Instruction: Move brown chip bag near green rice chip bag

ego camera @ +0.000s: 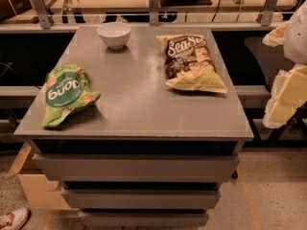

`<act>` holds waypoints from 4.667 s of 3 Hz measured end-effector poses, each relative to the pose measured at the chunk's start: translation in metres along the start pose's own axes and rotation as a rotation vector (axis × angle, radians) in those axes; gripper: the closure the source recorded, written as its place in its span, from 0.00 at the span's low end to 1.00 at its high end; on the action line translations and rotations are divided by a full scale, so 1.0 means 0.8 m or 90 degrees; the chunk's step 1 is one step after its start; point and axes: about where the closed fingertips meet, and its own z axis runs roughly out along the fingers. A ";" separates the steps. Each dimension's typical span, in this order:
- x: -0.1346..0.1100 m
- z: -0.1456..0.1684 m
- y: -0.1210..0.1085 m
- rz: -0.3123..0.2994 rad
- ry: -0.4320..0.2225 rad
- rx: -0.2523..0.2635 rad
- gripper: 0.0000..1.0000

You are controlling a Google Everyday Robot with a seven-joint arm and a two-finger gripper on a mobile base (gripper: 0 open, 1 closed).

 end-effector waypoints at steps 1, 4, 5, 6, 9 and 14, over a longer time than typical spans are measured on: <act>0.000 0.000 0.000 0.000 0.000 0.000 0.00; -0.046 0.113 -0.143 0.151 -0.089 0.074 0.00; -0.057 0.163 -0.173 0.232 -0.067 0.075 0.00; -0.058 0.204 -0.195 0.283 -0.033 0.072 0.00; -0.071 0.224 -0.206 0.311 -0.015 0.084 0.64; -0.125 0.169 -0.196 0.229 -0.093 0.122 0.63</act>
Offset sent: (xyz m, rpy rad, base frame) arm 0.1096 -0.0137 -0.0265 0.1529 -0.1037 -0.1042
